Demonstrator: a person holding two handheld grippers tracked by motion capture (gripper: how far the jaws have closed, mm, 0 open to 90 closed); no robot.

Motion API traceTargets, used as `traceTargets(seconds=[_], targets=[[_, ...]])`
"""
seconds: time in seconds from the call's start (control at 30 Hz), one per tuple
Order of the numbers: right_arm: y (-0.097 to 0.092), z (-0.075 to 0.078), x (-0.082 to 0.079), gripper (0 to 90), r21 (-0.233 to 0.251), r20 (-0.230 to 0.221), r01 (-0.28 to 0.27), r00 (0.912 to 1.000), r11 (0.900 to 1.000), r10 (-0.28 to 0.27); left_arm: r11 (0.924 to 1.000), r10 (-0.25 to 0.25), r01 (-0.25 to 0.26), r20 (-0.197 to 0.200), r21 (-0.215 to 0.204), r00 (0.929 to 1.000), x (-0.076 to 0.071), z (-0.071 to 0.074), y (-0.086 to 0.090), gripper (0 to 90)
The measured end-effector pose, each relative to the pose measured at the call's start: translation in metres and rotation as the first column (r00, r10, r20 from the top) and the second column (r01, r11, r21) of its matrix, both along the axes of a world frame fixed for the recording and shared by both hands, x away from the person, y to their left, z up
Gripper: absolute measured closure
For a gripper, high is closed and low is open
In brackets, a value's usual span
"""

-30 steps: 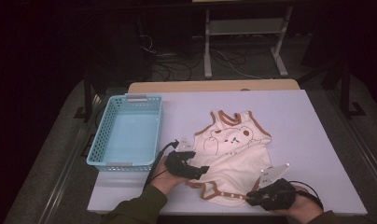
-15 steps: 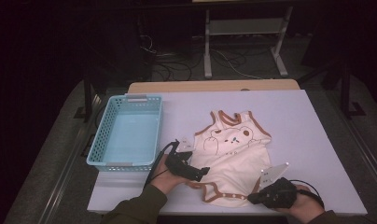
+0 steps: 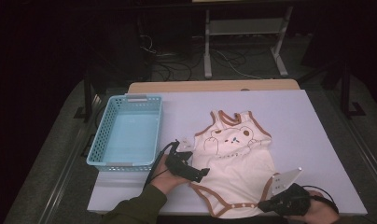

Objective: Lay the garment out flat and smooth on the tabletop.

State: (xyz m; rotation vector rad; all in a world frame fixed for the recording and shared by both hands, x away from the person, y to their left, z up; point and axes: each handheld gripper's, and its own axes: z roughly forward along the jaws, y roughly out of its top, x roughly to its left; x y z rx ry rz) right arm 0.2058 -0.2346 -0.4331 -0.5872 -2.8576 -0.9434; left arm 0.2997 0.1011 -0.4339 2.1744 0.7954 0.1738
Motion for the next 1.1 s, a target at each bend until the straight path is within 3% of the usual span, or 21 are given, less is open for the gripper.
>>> traceTargets(seconds=[0.13,0.2,0.27,0.47,0.63,0.9,1.1], targets=[[-0.005,-0.003,-0.003,83.8,0.013,-0.014,0.019,0.9997,0.9997,-0.019,0.9999,-0.006,0.006,-0.003,0.010,1.0000,0.000,-0.001,-0.001,0.8],[-0.005,-0.002,-0.003,77.5,0.020,-0.013,0.021,0.9997,0.9996,-0.021,1.0000,0.002,-0.002,-0.007,-0.002,1.0000,0.000,-0.001,-0.002,0.8],[-0.005,-0.002,-0.002,71.8,0.032,-0.014,0.025,0.9996,0.9992,-0.024,0.9998,-0.012,0.012,-0.010,0.016,0.9999,0.000,-0.001,0.000,0.8],[-0.009,0.002,0.006,55.1,0.073,-0.006,0.099,0.9951,0.9924,-0.099,0.9996,-0.019,0.019,-0.007,0.021,0.9998,0.001,-0.001,0.001,0.5],[-0.010,0.004,0.015,43.2,0.091,0.036,0.183,0.9818,0.9790,-0.186,0.9996,-0.015,0.015,-0.007,0.026,0.9999,0.000,-0.002,0.001,0.5],[-0.012,0.011,0.039,41.0,0.114,0.058,0.274,0.9577,0.9548,-0.282,0.9994,-0.012,0.012,-0.003,0.034,0.9999,0.000,-0.003,0.002,0.6],[-0.015,0.015,0.059,40.9,0.118,0.073,0.314,0.9435,0.9422,-0.323,0.9994,-0.011,0.011,-0.002,0.033,0.9999,0.000,-0.003,0.003,0.6]])
